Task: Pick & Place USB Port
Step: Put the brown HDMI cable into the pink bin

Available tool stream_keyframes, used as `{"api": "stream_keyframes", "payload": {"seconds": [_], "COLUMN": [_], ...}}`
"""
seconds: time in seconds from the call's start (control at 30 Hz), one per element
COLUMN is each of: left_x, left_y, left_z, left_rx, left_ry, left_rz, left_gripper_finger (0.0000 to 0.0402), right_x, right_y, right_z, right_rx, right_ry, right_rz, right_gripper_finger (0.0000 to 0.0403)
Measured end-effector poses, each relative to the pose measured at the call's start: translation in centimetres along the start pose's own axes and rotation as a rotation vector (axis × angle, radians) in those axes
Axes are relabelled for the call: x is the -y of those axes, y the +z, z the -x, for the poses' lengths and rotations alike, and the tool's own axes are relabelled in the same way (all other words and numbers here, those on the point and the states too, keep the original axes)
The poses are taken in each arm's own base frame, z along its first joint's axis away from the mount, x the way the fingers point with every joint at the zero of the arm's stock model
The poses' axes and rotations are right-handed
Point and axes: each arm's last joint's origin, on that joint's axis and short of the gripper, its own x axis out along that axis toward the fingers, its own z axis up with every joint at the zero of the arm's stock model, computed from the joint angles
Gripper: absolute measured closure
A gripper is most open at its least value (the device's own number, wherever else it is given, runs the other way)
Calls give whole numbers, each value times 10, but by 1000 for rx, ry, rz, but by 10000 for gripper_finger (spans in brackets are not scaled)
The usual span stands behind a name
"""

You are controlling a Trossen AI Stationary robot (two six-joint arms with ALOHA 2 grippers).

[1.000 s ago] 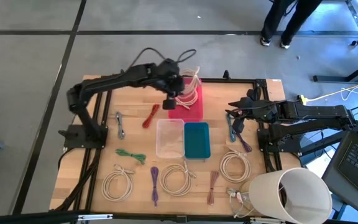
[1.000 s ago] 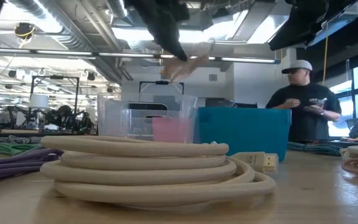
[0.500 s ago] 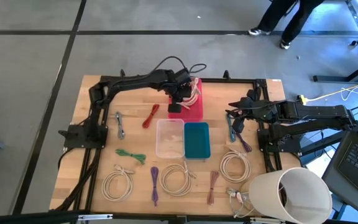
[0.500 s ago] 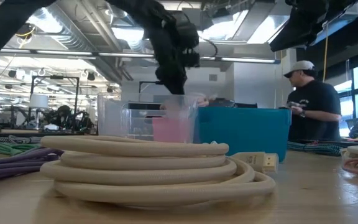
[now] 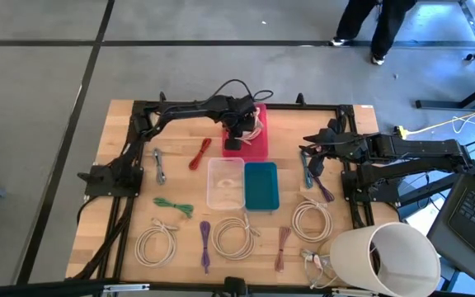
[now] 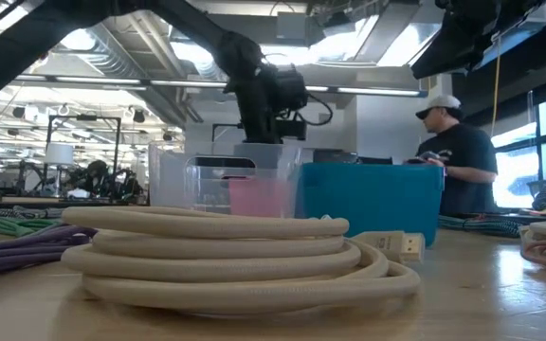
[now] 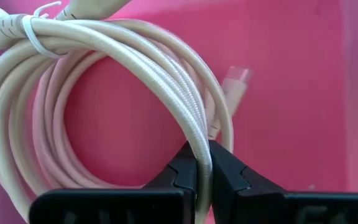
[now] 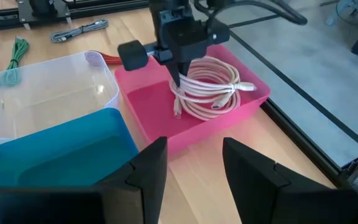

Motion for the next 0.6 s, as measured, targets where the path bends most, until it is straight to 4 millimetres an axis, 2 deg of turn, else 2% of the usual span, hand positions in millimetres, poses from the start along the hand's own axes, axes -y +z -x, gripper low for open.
{"api": "stream_keyframes", "payload": {"seconds": [0.13, 0.4, 0.6], "left_x": [-6, -6, 0], "left_y": [-2, -3, 3], "left_z": [-8, -20, -17], "left_rx": [4, -5, -4], "left_ry": [5, -3, 47], "left_rz": [14, 14, -23], "left_gripper_finger": [390, 388, 336], "right_x": [0, 0, 0], "right_y": [0, 0, 0], "right_z": [0, 0, 0], "right_rx": [0, 0, -1], "right_ry": [0, 0, 0], "right_rz": [0, 0, -2], "right_gripper_finger": [244, 244, 244]}}
